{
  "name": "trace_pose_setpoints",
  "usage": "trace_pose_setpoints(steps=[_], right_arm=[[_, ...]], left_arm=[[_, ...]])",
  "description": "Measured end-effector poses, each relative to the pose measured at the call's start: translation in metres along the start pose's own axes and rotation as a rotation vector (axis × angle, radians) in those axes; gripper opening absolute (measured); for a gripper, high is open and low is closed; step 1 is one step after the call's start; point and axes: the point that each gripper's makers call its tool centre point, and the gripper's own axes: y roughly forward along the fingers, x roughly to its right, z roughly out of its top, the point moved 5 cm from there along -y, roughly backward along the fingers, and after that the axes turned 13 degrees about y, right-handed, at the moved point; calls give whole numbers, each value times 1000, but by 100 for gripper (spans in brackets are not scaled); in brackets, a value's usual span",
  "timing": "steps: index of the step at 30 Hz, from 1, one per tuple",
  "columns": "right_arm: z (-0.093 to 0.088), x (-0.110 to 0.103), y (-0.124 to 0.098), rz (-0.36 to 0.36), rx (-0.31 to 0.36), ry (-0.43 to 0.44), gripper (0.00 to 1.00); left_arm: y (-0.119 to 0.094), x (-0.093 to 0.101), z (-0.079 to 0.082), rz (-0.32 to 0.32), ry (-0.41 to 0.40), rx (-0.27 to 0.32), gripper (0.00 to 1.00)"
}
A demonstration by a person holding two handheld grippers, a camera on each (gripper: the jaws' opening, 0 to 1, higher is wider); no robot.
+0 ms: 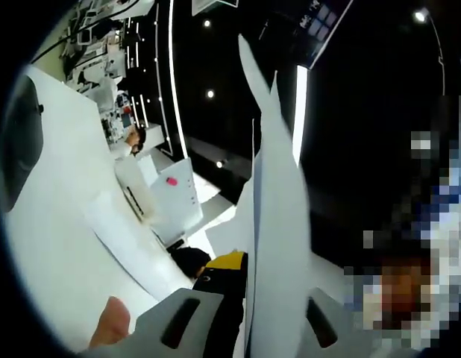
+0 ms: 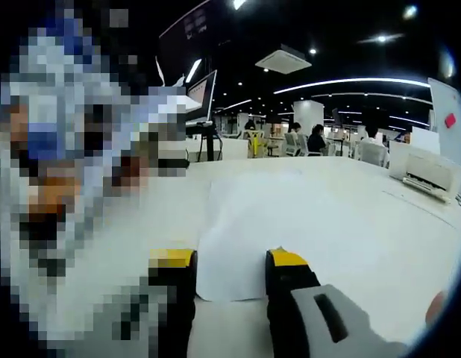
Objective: Organize the stack of printing papers by aligning and flattening the scattered papers on the table
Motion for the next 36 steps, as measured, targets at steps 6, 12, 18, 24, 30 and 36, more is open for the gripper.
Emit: trace_pose_setpoints(steps=[6, 12, 18, 24, 30, 36], right_arm=[[0, 0, 1, 8, 1, 1, 24], [1, 2, 1, 2, 2, 5, 7], [1, 3, 0, -4, 0, 8, 0], [3, 8, -5, -51, -20, 45, 0], [4, 12, -28, -98, -48, 130, 0], [19, 17, -59, -128, -3, 149, 0]], left_arm=[[-1, -1, 1, 2, -1, -2, 6], [-2, -6, 6, 2, -3, -1, 6], [-2, -4, 4, 2, -4, 1, 6], [-1, -3, 3, 5, -5, 1, 6], [-2, -7, 6, 11, -8, 2, 6], [-2, -7, 6, 13, -9, 6, 6]])
